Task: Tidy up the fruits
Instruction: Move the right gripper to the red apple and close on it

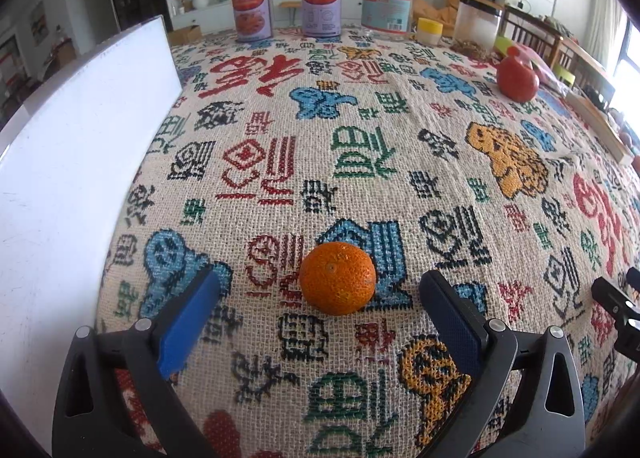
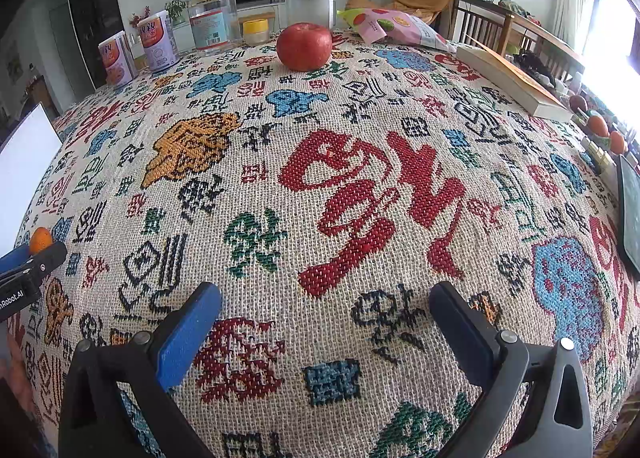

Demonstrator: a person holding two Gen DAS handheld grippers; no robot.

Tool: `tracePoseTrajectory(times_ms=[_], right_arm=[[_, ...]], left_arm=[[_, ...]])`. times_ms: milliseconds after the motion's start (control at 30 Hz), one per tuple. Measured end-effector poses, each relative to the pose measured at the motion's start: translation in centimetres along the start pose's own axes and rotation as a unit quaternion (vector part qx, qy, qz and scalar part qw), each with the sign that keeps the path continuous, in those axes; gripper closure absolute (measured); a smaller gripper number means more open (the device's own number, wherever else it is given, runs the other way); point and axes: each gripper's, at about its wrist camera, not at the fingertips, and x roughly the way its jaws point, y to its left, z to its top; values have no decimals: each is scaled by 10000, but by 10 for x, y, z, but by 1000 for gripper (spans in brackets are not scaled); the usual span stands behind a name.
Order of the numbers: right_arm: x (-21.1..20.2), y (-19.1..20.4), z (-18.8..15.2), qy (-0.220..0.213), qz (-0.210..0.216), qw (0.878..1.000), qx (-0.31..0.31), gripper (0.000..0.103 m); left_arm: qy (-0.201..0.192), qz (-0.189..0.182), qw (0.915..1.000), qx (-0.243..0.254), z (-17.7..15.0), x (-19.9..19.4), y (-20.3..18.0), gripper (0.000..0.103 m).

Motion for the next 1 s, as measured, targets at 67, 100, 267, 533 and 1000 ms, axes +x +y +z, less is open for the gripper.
tracePoseTrajectory(times_ms=[67,100,267,533,1000], right_arm=[[0,0,0,5,30,10000,-8,0],[0,0,0,16,73,10000,-26,0],[-2,-25,25,59,712,9952,665,0],[58,-8,171,-372,784,9958,304,0],[153,16,241,166,605,9980,-69,36]], left_arm=[[0,-1,10000,-1,0,0,0,2],[0,0,10000,-1,0,0,0,2],[0,3,10000,-3,0,0,0,2],[0,0,10000,-1,0,0,0,1],[0,0,10000,1,0,0,0,1]])
